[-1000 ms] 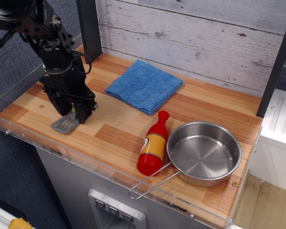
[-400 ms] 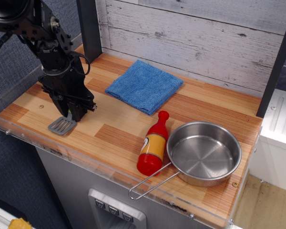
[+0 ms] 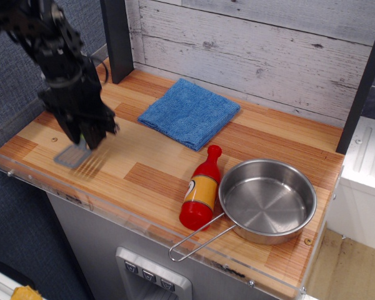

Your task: Place the green spatula in the narrow space between the hot sauce and the silver pan.

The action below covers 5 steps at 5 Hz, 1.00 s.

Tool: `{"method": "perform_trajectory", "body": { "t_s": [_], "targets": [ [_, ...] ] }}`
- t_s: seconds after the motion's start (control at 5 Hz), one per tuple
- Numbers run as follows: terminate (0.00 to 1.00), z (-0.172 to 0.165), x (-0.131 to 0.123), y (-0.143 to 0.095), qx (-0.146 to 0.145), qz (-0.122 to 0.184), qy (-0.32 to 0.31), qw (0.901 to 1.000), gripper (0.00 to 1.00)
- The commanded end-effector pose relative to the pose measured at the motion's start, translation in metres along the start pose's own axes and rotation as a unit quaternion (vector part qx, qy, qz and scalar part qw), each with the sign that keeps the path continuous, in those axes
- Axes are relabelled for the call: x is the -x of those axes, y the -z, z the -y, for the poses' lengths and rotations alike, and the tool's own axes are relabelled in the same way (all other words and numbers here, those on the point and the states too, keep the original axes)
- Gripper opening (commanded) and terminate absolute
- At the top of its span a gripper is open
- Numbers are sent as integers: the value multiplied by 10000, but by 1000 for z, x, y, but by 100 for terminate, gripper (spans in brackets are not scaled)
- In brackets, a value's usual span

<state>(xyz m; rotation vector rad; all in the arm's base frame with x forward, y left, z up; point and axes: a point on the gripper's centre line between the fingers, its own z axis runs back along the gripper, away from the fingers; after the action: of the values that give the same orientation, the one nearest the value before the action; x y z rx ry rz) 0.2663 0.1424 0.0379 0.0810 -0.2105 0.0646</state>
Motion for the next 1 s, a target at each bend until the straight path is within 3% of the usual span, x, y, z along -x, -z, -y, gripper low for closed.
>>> {"method": "perform_trajectory", "body": {
  "t_s": [0.0,0.2,0.4,0.8],
  "targets": [
    [0,4,-35,-60,-228,705,-163,9971,0],
    [0,21,-51,-71,-138,816,-55,9966,0],
    [0,60,-76,-83,104,958,194,9952,0],
    [0,145,-90,-82,454,1006,716,9913,0]
  ]
}}
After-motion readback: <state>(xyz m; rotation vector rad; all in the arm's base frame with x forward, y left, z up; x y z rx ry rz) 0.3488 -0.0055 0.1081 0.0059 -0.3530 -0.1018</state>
